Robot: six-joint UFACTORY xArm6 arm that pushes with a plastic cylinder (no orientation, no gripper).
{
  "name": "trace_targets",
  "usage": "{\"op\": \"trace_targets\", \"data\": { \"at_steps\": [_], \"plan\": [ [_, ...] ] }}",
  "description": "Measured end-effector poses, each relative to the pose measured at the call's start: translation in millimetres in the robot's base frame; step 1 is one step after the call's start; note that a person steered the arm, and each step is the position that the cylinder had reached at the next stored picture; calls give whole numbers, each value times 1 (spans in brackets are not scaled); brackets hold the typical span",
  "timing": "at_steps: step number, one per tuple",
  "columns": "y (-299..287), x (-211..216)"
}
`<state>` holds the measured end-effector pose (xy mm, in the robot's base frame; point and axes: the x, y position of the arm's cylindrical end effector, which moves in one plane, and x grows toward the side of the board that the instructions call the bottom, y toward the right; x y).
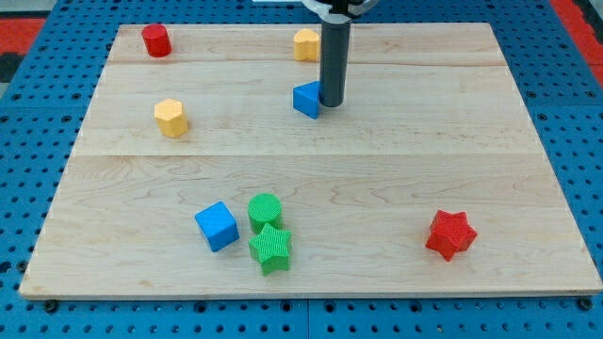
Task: Drag the blue triangle towards the top side of the blue cube
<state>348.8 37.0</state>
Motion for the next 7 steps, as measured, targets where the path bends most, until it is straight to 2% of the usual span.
{"op": "trace_targets", "data": {
  "at_steps": [1,2,3,4,5,6,7],
  "plan": [
    [-2,-9],
    [-46,40],
    [-48,66],
    [-8,54],
    [42,8],
    [6,-16],
    [-41,6]
  ]
}}
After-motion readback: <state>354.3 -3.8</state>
